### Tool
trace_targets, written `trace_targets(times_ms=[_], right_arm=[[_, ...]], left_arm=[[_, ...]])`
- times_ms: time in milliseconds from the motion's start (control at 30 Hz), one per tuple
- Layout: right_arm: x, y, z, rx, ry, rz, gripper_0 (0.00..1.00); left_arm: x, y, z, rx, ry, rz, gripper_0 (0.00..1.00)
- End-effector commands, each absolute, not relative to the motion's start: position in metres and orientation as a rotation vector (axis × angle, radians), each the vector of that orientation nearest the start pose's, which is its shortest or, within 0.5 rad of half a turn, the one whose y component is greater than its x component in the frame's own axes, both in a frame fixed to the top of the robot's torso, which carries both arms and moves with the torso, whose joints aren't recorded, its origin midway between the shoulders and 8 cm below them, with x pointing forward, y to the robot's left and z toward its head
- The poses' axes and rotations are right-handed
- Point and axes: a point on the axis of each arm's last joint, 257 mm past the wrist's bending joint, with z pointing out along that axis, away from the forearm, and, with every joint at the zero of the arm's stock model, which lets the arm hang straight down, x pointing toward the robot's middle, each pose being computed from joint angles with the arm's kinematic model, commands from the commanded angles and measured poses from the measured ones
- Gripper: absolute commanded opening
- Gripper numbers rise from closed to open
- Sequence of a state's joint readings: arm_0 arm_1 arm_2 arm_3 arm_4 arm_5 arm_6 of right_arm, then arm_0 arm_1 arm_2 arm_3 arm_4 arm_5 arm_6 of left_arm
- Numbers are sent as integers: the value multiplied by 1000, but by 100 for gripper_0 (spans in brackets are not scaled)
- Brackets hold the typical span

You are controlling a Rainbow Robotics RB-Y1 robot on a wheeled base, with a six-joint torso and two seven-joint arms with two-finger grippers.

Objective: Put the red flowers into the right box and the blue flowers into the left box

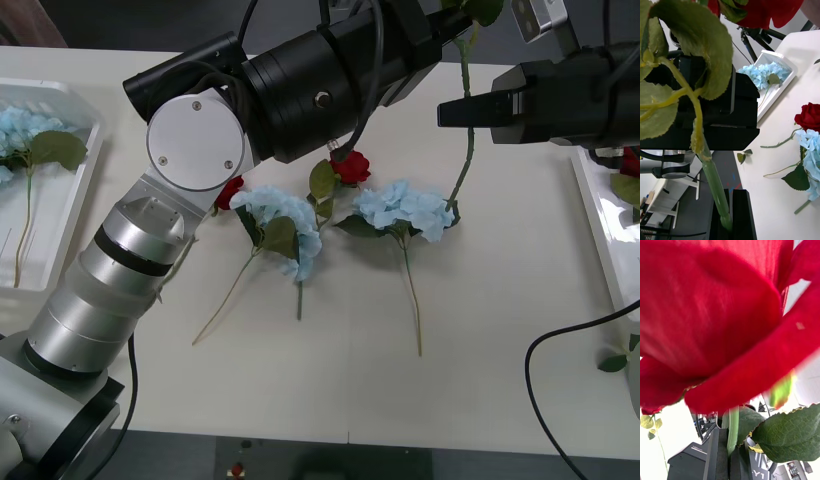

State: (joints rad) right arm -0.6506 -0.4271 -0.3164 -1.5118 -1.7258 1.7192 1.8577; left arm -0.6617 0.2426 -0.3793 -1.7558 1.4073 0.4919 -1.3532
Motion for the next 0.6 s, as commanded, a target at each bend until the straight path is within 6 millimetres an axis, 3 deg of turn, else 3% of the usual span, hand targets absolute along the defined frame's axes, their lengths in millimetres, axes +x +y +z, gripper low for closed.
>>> trace_targets(times_ms=[33,133,167,233,267,600], right_arm=[[427,-107,19,-857,1774,1443,0],[427,-107,20,-856,1772,1444,0],[427,-108,20,-855,1770,1444,0],[428,-108,20,-852,1771,1443,0],[427,-109,20,-854,1770,1442,0],[429,-119,18,-840,1791,1421,0]], left_arm=[[452,-133,102,272,1453,-1677,0],[452,-133,102,272,1453,-1677,1],[452,-133,102,272,1453,-1677,53],[452,-133,102,272,1453,-1677,94],[452,-133,102,272,1453,-1677,100],[452,-133,102,272,1453,-1677,100]])
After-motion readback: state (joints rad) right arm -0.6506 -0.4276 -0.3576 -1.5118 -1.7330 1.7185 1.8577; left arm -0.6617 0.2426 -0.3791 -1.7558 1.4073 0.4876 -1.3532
